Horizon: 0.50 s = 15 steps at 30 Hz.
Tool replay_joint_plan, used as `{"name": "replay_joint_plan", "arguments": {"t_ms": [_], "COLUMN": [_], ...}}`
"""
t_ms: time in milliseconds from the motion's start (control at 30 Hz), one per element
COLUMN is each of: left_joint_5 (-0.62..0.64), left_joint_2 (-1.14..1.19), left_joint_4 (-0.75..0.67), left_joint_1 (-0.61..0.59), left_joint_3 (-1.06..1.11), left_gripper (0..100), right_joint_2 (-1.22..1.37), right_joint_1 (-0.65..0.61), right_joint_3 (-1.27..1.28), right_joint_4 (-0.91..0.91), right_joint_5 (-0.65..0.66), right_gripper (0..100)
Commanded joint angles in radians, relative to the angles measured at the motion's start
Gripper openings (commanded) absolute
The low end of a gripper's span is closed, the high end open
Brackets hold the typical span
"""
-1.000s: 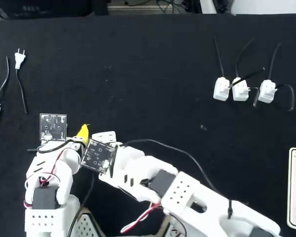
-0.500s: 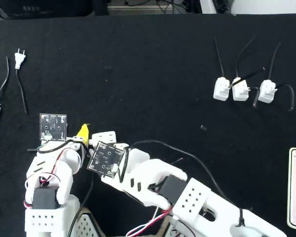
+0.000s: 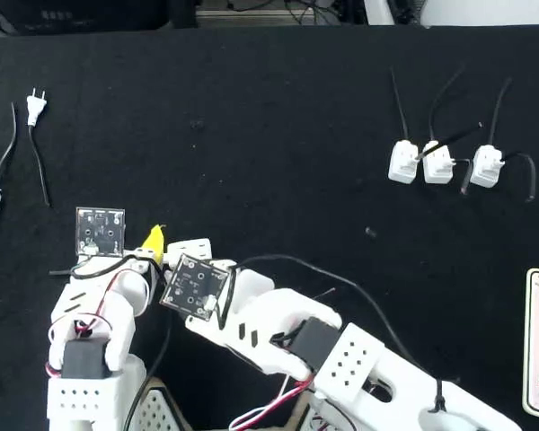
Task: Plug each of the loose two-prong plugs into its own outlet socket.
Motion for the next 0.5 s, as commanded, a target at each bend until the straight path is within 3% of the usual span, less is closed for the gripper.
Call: {"name": "replay_joint_plan", "arguments": {"t_ms": [0, 467], "left_joint_5": [-0.011, -0.005], "left_joint_2": [0.006, 0.006], "left_joint_4": [-0.006, -0.008], "left_joint_1": [0.012, -0.016], "left_joint_3": [-0.004, -0.010], "left_gripper": [18, 18], "right_joint_2": [-0.036, -0.030], "right_joint_1": [0.051, 0.054], "right_joint_3": [-0.027, -0.027], "right_joint_4": [-0.003, 0.008], "right_joint_5": [-0.009, -0.015], "right_gripper": [1.1, 1.0]}}
